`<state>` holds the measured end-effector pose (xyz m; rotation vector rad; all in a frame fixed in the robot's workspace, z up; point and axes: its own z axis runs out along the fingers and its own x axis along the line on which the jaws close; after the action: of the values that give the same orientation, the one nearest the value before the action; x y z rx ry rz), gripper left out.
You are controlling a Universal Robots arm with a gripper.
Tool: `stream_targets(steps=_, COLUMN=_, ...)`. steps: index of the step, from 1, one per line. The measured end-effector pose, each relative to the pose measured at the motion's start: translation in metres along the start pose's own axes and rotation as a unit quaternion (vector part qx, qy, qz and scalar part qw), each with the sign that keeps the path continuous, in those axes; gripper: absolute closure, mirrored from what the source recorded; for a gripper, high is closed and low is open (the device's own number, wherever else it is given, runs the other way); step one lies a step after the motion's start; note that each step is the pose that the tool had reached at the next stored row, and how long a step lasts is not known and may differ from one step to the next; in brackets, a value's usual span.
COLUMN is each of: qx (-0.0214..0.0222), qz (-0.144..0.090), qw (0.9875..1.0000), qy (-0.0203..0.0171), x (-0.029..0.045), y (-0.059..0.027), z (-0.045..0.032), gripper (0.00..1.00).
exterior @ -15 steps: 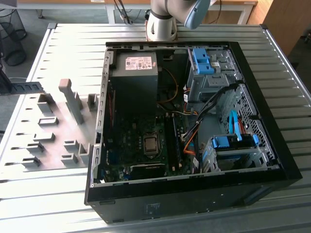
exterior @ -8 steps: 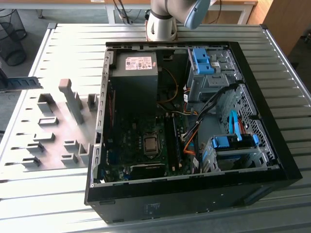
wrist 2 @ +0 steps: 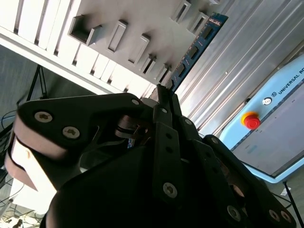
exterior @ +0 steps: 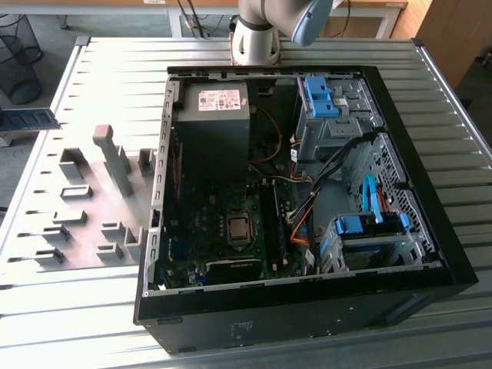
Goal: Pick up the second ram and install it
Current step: 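Pick up the second ram and move it above second insertion slot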
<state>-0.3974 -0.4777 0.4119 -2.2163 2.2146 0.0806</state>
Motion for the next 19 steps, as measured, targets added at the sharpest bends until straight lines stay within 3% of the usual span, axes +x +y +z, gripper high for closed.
stream_targets(steps=4, qx=0.0001, qz=0.0, qw=1.0, qy=-0.0001, x=-0.0002, y=0.0002, z=-0.0061, gripper=0.86)
stream_targets(steps=19, qx=0.0, qz=0.0, qw=1.0, qy=0.0, x=-0.0003, y=-0.0057, z=-0.0071, gripper=0.86)
